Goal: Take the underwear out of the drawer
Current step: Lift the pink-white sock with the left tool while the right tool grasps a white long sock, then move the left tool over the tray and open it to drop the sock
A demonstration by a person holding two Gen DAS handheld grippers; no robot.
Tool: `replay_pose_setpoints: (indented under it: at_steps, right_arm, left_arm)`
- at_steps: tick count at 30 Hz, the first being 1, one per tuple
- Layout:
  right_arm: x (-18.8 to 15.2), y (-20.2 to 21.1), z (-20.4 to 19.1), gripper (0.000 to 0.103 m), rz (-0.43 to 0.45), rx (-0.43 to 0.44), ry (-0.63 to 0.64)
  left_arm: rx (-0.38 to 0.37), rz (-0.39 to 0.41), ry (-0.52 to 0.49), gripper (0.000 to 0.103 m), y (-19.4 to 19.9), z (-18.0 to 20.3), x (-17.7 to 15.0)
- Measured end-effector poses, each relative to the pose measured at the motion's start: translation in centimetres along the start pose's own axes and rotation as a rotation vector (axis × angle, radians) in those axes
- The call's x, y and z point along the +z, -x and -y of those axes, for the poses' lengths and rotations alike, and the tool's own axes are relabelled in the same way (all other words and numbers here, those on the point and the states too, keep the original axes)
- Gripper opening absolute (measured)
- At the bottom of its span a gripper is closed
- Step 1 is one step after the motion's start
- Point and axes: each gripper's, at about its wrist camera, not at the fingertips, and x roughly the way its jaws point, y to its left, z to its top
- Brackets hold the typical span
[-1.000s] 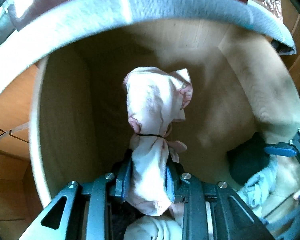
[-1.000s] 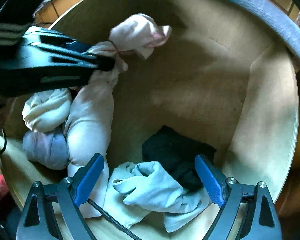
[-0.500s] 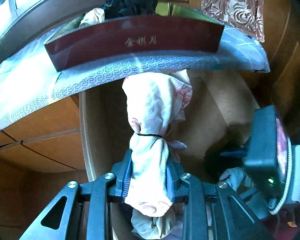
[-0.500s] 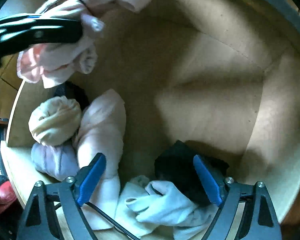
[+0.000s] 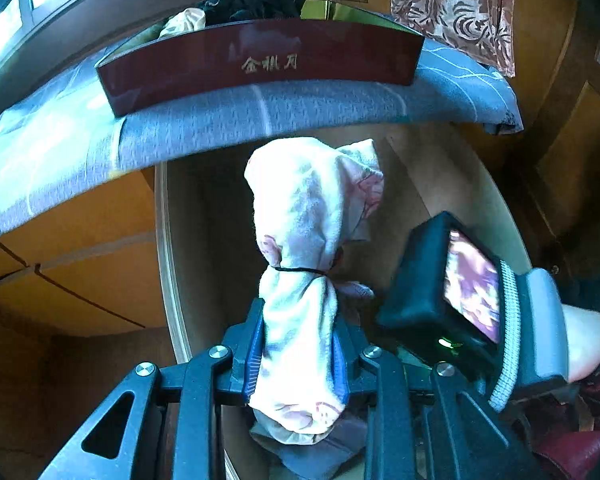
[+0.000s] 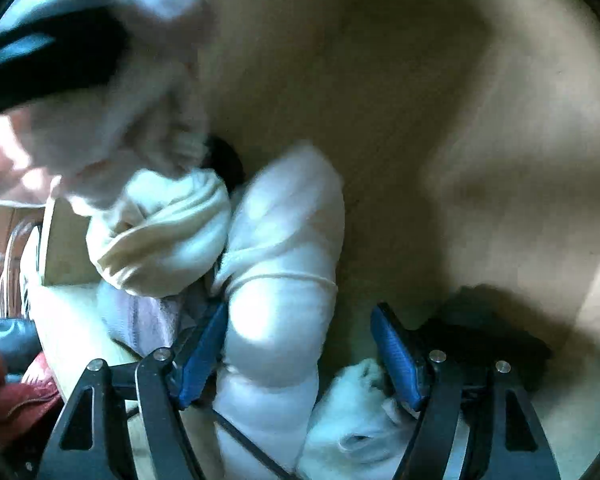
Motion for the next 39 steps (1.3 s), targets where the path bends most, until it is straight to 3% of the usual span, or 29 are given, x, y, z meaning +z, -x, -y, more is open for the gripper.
replay_pose_setpoints:
  at_steps: [1,4,5,13,20,27,31,39]
  right_arm:
    - [0.3,-0.2,0.0,0.071,-0.007,0.014,0.004]
    - [0.6,0.1,0.1,0.048,0.004,0.067,0.035]
    - [0.7,0.3,0.4,0.046,0.009,0.076,0.023]
    - [0.3,2.8,3.2,0.044,0.127,0.017,-0.117]
    - [1.2,1.2,2.3,0.057,0.084,0.034,-0.112]
    - [2.0,-0.4,2.1,0.054,0.046,0.055,-0.08]
    - [2.6,-0.9,3.4,0.054,0.03,0.073,-0.086]
    - [2.9,-1.3,4.8,0.054,0.029,0.091,-0.101]
  left_arm:
    - [-0.005,0.0,0.004,0.028,0.1,0.0,-0.2]
    - [-0.028,0.007,0.019,0.028,0.6,-0.1,-1.0]
    - [-0.034,0.013,0.021,0.028,1.0,-0.1,-1.2]
    - [-0.07,0.077,0.029,0.028,4.0,-0.5,-1.9]
    - [-0.087,0.124,0.02,0.028,6.9,-0.9,-1.1]
    - [0.015,0.183,-0.008,0.028,9.0,-2.4,4.3]
    - [0.012,0.207,-0.012,0.028,10.3,-3.8,8.1]
    - [0.045,0.152,0.059,0.028,7.4,-6.7,16.9]
